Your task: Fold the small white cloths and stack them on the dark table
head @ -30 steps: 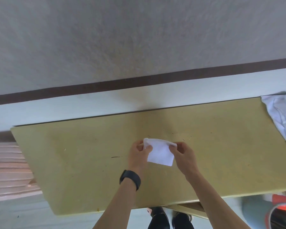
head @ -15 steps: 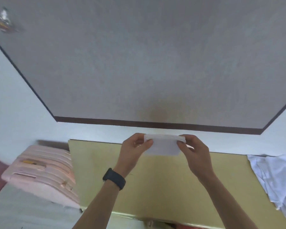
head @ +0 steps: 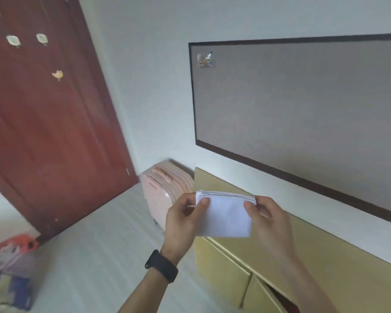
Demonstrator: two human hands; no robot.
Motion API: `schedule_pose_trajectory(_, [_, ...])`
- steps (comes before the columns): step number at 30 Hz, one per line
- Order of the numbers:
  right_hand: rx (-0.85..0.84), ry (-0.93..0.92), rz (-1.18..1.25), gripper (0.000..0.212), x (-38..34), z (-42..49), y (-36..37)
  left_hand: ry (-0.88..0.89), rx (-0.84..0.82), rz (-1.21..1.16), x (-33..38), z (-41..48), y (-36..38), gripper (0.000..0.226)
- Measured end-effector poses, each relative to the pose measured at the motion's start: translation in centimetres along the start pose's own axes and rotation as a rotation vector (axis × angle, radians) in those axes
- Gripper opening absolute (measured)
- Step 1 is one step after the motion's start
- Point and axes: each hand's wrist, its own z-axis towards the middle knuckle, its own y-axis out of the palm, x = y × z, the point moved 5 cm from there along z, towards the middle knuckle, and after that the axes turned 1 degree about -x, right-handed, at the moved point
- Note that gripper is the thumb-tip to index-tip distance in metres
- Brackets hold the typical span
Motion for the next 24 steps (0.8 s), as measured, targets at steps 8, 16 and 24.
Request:
schedule_pose_trajectory(8, [-0.378, -0.015, 0.140, 0.001, -3.5, -10.8, 17.5, -0.067, 0.434, 0.037, 1.1, -10.5, -20.3, 0.015])
schedule_pose_trajectory(16, [-0.616, -0.212, 0.109, 0.009, -10.3, -28.6, 38.2, -0.050, 0.824, 0.247, 3.0, -25.0, -43.1, 0.017])
schedule_pose_trajectory(24, [-0.828, -0.249, 0.106, 0.011, -14.2, -52.7, 58.2, -0.152, 1.152, 0.248, 0.8, -42.8, -67.0, 0.028])
